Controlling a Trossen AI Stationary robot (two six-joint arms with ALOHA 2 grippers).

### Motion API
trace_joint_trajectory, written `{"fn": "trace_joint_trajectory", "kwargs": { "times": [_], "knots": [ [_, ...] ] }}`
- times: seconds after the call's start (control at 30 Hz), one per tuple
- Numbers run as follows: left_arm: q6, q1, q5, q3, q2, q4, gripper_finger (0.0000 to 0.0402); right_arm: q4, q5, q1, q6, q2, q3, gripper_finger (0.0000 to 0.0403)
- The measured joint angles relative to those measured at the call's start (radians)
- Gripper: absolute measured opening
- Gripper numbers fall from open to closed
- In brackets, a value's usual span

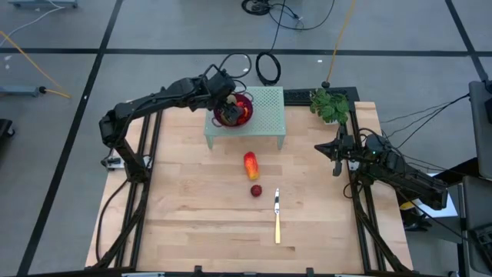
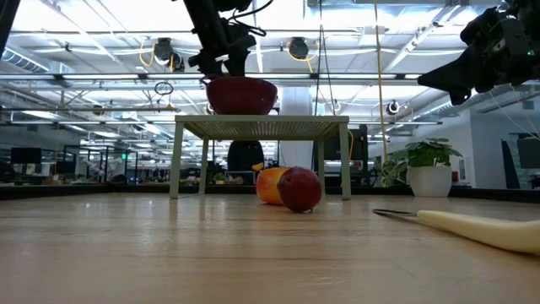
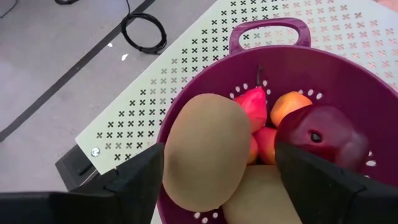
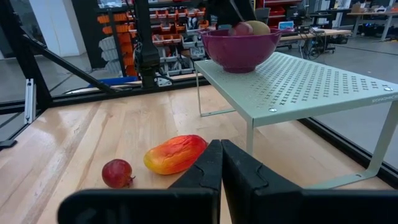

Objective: Pick & Place Fruit
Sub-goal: Put the kiwi into violet strainer bowl on the shelf, then put the pomegranate into violet strainer bowl on the shelf

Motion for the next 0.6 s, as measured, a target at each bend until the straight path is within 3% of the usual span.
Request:
{"fn": "trace_joint_trajectory", "kwargs": {
  "times": [0.37,0.6],
  "knots": [
    [0.017,0.002,0.0,-0.001,-0.058,0.007,0.031,0.0,-0.001,0.0,0.0,0.0,0.0,0.0],
    [-0.09,-0.036,0.001,-0.001,-0.146,0.007,0.031,0.0,-0.002,0.0,0.0,0.0,0.0,0.0]
  ]
}}
